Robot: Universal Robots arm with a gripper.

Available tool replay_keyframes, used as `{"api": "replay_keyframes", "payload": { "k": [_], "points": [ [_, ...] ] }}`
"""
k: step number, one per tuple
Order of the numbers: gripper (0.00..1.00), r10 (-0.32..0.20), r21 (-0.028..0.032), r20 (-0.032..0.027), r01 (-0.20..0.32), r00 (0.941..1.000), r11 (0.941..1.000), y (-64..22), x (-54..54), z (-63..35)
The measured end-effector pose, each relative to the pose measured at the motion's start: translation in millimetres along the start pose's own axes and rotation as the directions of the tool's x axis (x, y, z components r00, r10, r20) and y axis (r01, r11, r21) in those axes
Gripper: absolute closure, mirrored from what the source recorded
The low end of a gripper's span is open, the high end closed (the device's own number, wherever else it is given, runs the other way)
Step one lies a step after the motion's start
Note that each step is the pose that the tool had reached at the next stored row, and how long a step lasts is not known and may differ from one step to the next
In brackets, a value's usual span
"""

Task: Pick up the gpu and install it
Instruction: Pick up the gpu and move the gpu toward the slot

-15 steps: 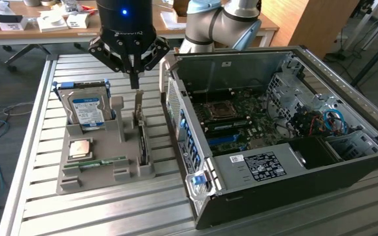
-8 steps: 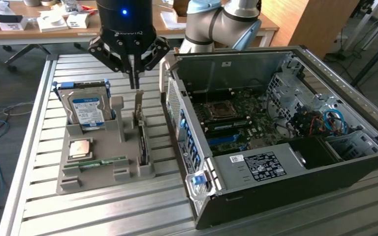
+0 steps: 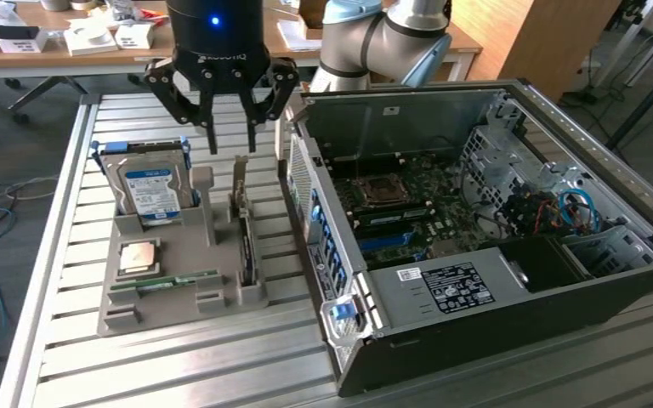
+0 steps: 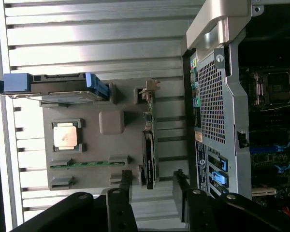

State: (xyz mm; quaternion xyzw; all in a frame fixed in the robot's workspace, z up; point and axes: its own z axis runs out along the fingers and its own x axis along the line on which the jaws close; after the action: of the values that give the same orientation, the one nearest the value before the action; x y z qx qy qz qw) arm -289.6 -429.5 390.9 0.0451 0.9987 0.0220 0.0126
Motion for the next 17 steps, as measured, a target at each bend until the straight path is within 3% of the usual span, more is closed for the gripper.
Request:
{"api": "replay_keyframes", "payload": {
  "k": [1,3,4,7,17],
  "points": [
    [0.53,0.000,0.0000,0.0000,0.000,1.0000,1.0000,0.0,0.0,0.0],
    [0.53,0.000,0.0001,0.0000,0.000,1.0000,1.0000,0.0,0.0,0.2],
    [0.53,0.000,0.0001,-0.0001,0.000,1.0000,1.0000,-0.3,0.2,6.9],
    [0.53,0.000,0.0000,0.0000,0.000,1.0000,1.0000,-0.6,0.3,12.3],
    [0.53,0.000,0.0000,0.0000,0.000,1.0000,1.0000,-0.6,0.4,13.1]
  ]
}}
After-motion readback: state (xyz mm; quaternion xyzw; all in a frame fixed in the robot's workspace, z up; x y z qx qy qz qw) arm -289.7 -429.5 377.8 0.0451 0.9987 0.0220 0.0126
